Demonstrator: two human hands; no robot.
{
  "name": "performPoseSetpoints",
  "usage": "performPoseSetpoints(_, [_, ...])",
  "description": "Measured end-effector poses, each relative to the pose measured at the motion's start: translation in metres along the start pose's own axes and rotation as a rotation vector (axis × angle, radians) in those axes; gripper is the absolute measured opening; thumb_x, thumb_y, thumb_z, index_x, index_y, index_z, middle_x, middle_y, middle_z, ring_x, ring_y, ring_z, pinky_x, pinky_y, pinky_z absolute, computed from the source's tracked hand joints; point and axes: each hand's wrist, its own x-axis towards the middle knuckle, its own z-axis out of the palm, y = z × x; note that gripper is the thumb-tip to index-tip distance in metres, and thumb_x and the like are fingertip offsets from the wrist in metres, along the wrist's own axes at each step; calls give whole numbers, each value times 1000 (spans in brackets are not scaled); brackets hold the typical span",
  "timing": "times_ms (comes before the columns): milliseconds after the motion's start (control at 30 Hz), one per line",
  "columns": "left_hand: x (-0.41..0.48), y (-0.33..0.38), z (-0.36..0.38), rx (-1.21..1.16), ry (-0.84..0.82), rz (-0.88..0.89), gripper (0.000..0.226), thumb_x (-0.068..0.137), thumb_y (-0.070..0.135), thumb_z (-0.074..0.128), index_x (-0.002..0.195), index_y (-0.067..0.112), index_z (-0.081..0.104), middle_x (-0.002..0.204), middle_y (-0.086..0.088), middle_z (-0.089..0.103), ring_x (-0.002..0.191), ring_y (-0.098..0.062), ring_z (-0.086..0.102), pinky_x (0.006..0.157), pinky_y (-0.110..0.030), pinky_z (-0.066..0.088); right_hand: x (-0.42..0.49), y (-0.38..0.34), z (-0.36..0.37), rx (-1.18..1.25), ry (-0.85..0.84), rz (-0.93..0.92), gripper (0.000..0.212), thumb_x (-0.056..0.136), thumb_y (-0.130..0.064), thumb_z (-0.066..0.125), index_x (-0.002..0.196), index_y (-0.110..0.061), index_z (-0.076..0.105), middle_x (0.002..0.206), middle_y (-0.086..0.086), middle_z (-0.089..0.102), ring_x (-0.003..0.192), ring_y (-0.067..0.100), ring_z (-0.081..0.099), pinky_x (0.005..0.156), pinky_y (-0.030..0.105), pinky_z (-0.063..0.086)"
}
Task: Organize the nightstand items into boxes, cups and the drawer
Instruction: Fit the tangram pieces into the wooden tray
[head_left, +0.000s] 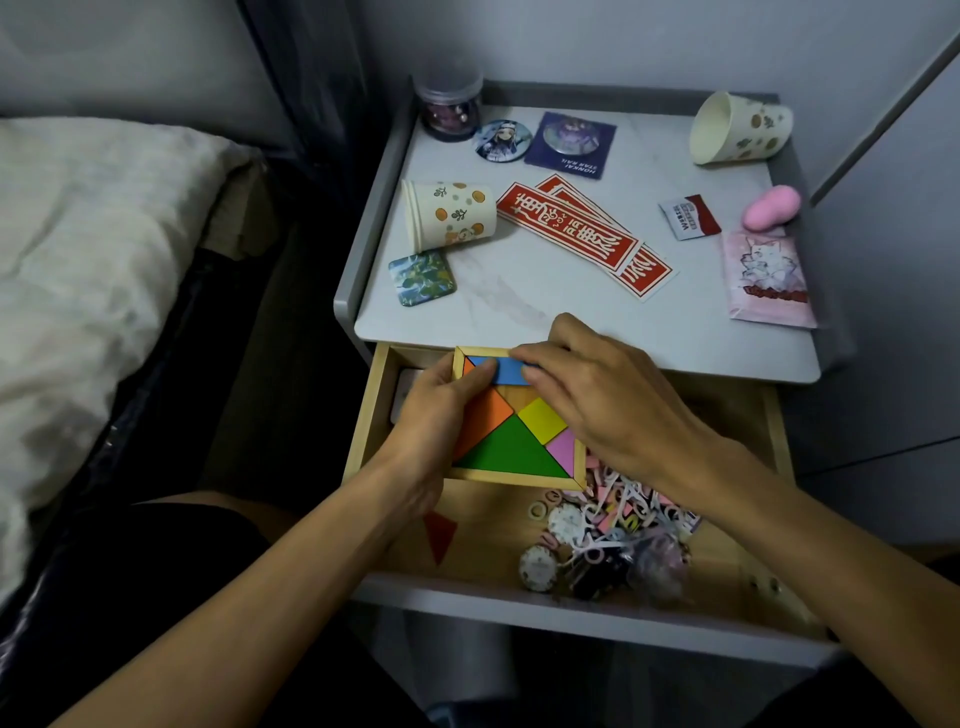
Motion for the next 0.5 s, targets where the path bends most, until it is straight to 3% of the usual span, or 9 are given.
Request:
performPoseSetpoints(167, [-1,1,1,-15,-6,-2,22,98,22,59,117,16,68,104,-9,76,96,-28,71,92,-43,57,5,5,-7,228,0,191,49,98,-31,33,139,-15,55,95,-6,45,91,13,55,78,37,48])
performPoseSetpoints(233, [-1,2,1,-22,1,-1,21,99,21,58,117,16,68,103,-9,76,94,-27,72,91,-43,57,7,8,-9,278,-17,229,43,100,-25,39,138,-15,56,96,-7,49,96,12,56,81,34,48])
performPoseSetpoints(400, [1,1,1,0,23,21,17,100,21,56,111,18,69,93,-3,77,83,-19,72,79,-34,58,6,7,-14,469,-33,315,21,92,-16,66,109,-24,75,87,-19,68,87,-5,65,71,10,47])
performPoseSetpoints(500, [1,1,1,18,30,37,18,101,21,55,110,18,69,88,-1,77,77,-14,72,68,-26,55,5,3,-11,510,-8,353,12,84,-18,76,94,-26,77,79,-12,72,78,-3,66,70,11,50])
